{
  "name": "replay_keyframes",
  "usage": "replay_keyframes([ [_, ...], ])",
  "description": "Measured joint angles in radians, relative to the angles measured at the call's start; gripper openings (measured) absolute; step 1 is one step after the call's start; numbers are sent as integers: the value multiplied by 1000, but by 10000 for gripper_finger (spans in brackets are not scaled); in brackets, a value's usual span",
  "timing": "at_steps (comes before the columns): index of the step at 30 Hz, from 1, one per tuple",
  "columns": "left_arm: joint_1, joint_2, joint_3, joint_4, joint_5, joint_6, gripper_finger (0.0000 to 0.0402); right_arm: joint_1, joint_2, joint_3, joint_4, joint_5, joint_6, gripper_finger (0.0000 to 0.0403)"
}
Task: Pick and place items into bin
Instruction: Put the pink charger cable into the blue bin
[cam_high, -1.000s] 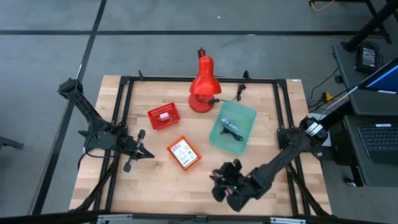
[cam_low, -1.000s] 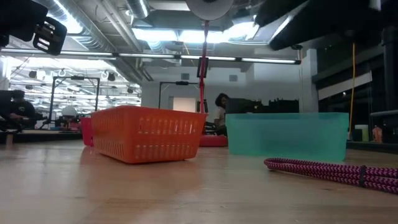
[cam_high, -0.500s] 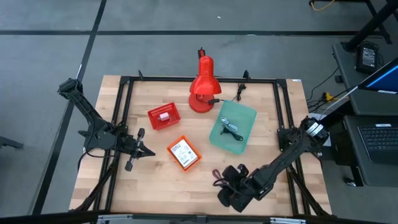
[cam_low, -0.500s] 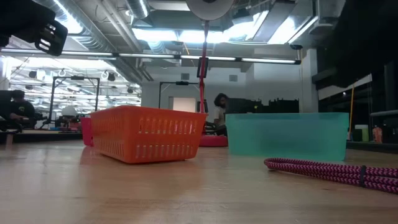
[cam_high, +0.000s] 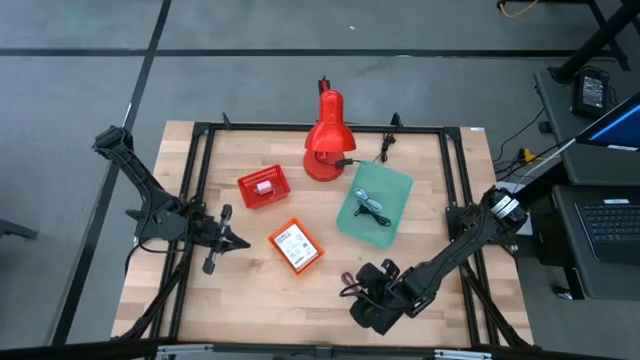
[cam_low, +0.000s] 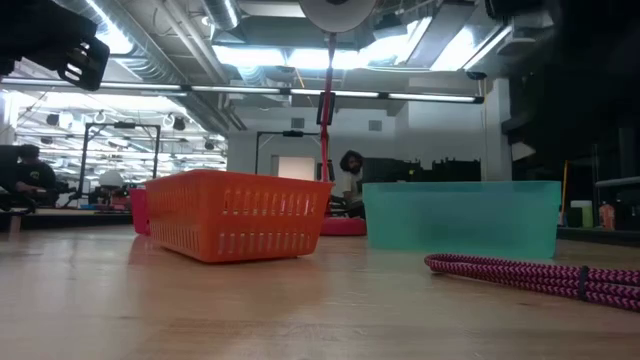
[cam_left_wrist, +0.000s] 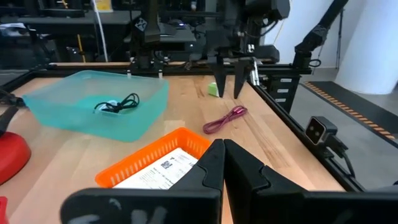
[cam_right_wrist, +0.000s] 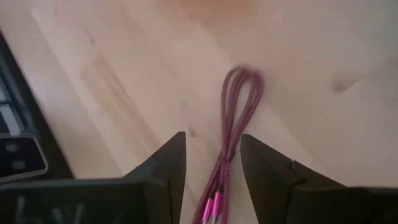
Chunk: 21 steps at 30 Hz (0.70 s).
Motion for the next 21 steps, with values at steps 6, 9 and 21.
replay_keyframes([
  [6, 0, 0, 0, 0, -9, 0, 2, 0, 62, -29, 38, -99, -1, 132],
  [9, 0, 0, 0, 0, -15, 0, 2, 0, 89, -29, 38, -113, -15, 132],
  [21, 0, 0, 0, 0, -35, 0, 2, -3, 149, -24, 19, -108, -19, 130],
])
